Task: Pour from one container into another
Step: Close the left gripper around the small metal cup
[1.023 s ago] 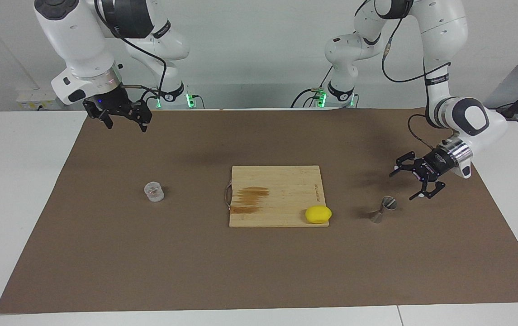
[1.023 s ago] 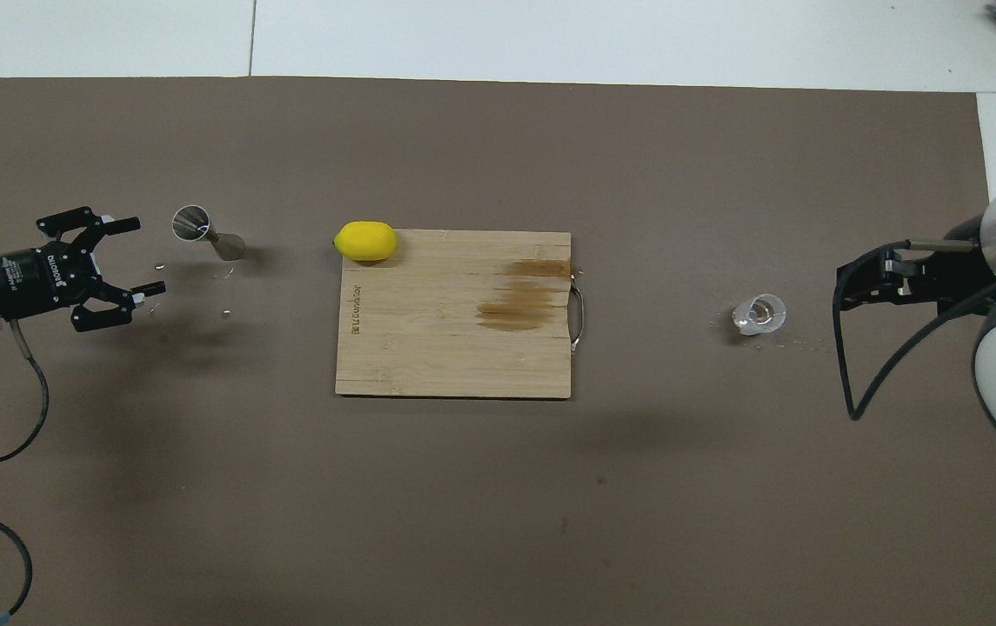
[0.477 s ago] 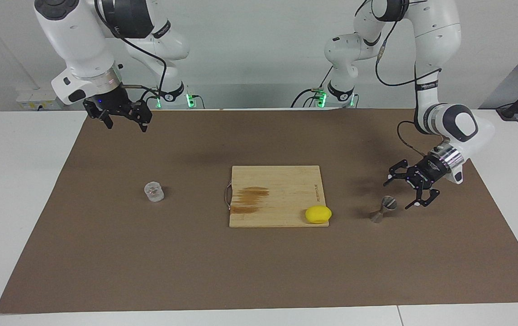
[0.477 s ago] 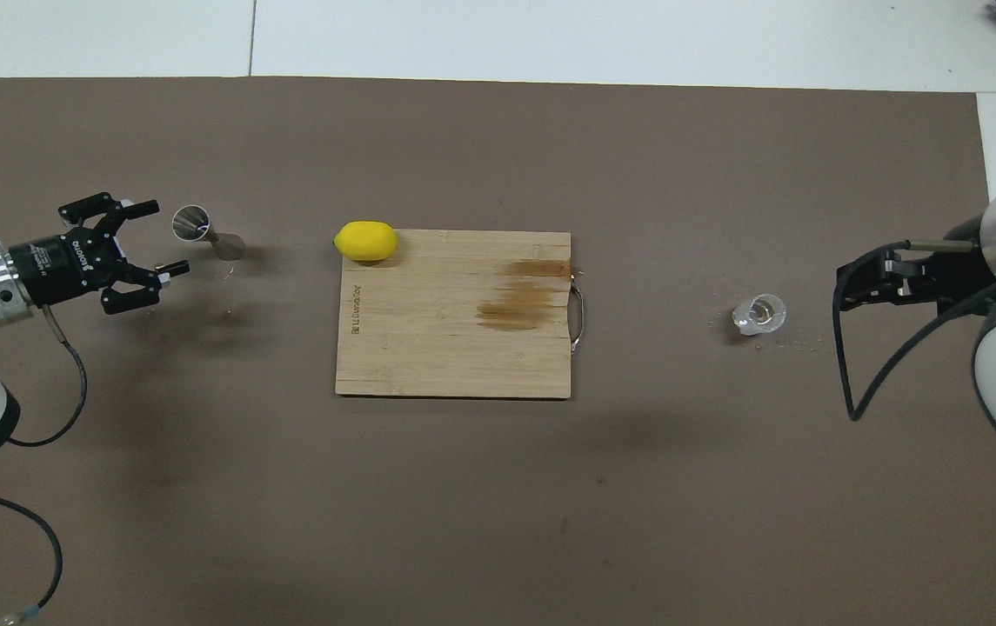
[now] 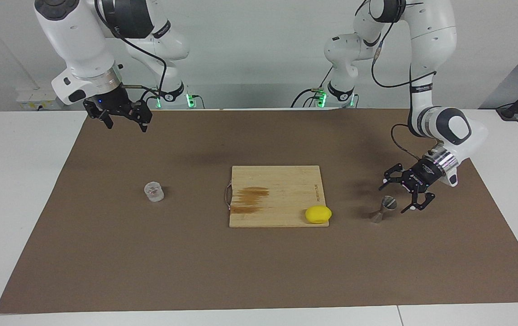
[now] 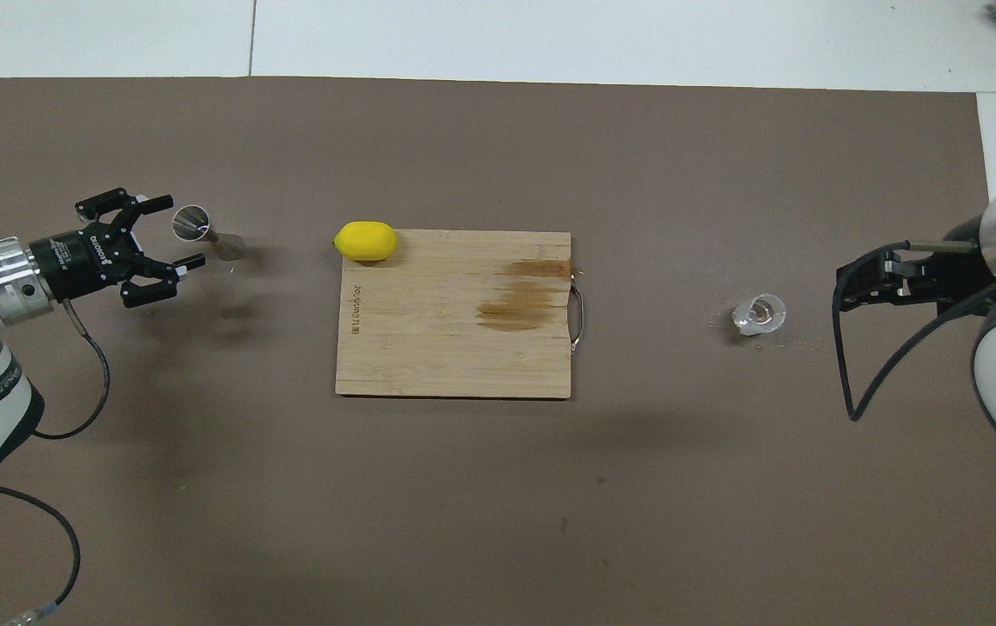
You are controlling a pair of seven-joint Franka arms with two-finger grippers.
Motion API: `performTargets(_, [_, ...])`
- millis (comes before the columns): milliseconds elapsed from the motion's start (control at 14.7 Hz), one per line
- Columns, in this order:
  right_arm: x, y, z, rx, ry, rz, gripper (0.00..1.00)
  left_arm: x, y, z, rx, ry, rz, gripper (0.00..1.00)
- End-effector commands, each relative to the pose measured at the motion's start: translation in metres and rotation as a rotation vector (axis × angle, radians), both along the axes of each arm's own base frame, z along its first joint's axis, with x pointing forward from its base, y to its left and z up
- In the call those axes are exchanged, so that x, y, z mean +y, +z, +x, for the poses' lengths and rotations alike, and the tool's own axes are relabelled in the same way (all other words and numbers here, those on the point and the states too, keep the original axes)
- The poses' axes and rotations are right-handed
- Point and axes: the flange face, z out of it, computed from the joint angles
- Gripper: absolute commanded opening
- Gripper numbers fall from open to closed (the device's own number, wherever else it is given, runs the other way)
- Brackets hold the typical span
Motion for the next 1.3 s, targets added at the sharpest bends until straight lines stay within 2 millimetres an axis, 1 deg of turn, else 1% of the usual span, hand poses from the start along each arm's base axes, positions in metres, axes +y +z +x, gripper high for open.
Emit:
performTargets(0, [-0.0007, 0.0018, -0.0089, 0.006, 0.028, -0.002, 1.00, -0.0078, -0.0023, 0.0011, 0.009, 0.024, -0.004, 1.00])
performTargets(545, [-0.0032, 0.0016, -0.0074, 0.000, 0.025, -0.002, 1.00, -0.0074, -0.0026, 0.0025, 0.006, 0.051, -0.011, 1.00])
performTargets(682, [-0.0040, 0.0016, -0.0074, 0.000, 0.024, -0.002, 1.00, -0.0066, -0.0025, 0.0028, 0.004, 0.059, -0.011, 0.98])
performTargets(818, [-0.0040, 0.0012, -0.0079, 0.005, 0.016, -0.002, 1.00, -0.0131, -0.0031, 0.0031, 0.006, 0.051, -0.014, 0.95])
performTargets(1227, [-0.0032, 0.0013, -0.0071, 0.002, 0.016, -0.002, 1.00, -0.0131, -0.0028, 0.0033, 0.004, 0.055, -0.018, 0.85])
